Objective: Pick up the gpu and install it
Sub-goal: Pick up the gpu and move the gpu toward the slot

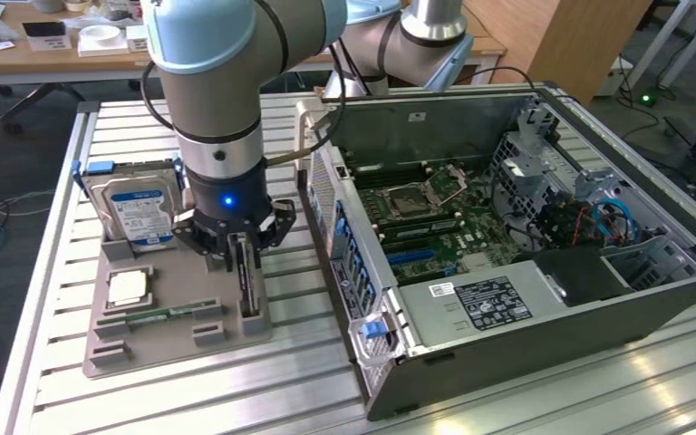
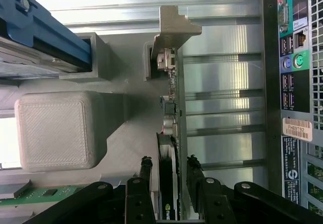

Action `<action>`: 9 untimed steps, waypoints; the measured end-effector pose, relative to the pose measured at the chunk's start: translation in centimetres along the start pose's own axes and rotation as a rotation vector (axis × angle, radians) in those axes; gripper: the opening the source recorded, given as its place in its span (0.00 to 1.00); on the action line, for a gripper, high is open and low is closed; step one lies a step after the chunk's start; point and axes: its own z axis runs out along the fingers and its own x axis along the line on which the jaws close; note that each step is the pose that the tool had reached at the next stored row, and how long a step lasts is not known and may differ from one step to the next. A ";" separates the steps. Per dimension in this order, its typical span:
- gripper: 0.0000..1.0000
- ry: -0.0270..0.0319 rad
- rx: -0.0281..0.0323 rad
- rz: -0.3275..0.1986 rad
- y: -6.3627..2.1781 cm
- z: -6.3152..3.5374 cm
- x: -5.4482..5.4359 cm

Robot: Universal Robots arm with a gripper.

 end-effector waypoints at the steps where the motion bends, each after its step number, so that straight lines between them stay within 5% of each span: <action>1: 0.42 -0.0002 -0.0002 0.000 0.00 0.03 0.0; 9: 0.42 -0.0002 -0.0002 0.000 0.00 0.07 0.1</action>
